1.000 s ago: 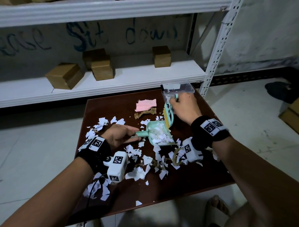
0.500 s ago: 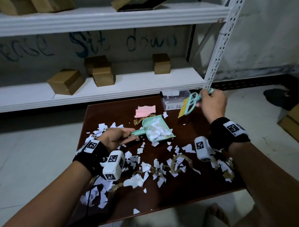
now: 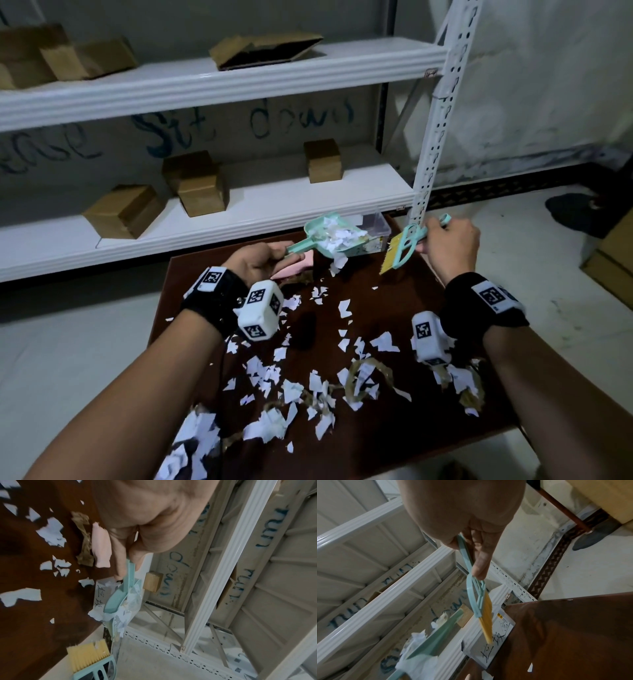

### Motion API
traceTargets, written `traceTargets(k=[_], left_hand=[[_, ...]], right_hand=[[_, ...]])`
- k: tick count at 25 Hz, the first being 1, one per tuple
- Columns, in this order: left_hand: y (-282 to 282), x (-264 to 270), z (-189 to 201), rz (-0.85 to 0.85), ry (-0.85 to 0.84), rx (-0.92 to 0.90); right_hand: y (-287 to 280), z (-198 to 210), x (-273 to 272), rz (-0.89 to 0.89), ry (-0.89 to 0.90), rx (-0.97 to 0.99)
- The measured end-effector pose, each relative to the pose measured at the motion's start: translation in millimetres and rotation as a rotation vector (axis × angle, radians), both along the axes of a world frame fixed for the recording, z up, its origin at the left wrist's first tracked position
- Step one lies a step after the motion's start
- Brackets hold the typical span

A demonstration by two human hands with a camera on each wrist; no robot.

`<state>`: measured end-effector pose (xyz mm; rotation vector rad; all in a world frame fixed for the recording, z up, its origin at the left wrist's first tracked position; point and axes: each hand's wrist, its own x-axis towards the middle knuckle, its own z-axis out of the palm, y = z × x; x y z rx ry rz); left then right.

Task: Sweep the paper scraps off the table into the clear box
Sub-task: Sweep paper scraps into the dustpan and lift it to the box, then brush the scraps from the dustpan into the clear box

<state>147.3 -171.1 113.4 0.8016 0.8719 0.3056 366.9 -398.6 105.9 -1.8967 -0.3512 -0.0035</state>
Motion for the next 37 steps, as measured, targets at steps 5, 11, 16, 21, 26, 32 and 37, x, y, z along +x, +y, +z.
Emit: traceTargets(k=[5,11,16,21,26,32,37], left_hand=[[5.0,44.6,-1.6,-0.034,0.065,-0.027],[1.2,74.1,-4.6,-0.048,0.129,-0.039],[2.7,90.5,-10.7,-0.034,0.192,0.009],[-6.0,101.2,-5.1,0.095,0.096,0.025],[-8.4,105.9,2.4,0.176,0.067,0.086],[-10.2,105.0,11.6,0.198,-0.013,0.230],[-11.5,106.3,11.4,0.115,-0.049,0.255]], right_hand=[[-3.1,-1.4,10.8,-0.042,0.054,0.008],[-3.6,0.7,13.0,-0.024,0.046,0.018],[-4.6,0.3,14.3,-0.011,0.052,0.042],[-6.3,1.4,14.9,0.004,0.076,0.061],[-2.8,3.1,12.1,0.013,0.083,0.077],[0.9,5.0,6.7,0.034,0.065,0.043],[3.3,5.3,4.3,0.044,0.051,0.060]])
